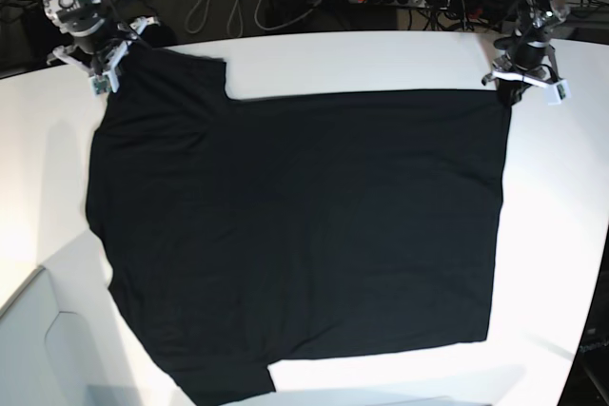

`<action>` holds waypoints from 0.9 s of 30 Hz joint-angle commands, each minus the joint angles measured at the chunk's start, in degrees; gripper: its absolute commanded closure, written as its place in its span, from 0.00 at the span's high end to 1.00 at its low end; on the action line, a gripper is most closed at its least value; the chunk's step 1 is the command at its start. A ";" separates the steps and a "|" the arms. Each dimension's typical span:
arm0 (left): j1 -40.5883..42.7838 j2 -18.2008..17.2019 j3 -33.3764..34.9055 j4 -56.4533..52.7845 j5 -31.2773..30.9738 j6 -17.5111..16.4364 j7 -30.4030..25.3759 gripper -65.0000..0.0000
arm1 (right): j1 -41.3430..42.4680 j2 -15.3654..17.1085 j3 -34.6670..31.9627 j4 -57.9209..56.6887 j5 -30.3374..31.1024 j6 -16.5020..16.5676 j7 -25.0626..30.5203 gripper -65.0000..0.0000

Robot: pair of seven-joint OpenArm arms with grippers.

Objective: Fold the T-shirt properly
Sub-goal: 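Close both grippers on the shoulder corners of the shirt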

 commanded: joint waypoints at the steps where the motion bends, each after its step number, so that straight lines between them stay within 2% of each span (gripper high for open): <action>1: 1.13 -0.28 -0.01 -0.02 1.93 0.95 3.44 0.00 | -0.65 0.47 0.47 2.46 0.33 0.39 1.06 0.00; 5: 1.48 -0.28 -0.27 0.95 1.93 0.95 3.44 0.00 | -1.62 0.38 0.03 7.47 0.33 0.39 1.06 0.00; 7: 2.88 -0.10 -1.33 3.76 1.93 0.95 3.44 0.00 | -1.62 -0.67 -0.06 8.61 0.33 0.39 1.06 0.00; 11: 4.29 2.54 -4.49 11.41 2.20 0.95 3.88 0.00 | -1.01 -1.73 0.03 8.88 0.33 0.39 1.06 0.00; 16: 4.29 3.24 -6.08 17.56 2.37 0.95 3.97 0.00 | 0.84 -1.82 -0.06 8.88 0.33 0.39 1.06 0.00; 27: -1.60 2.63 -5.99 18.09 2.46 1.56 3.97 0.00 | 9.98 -1.55 -0.23 8.79 0.24 0.39 0.62 0.00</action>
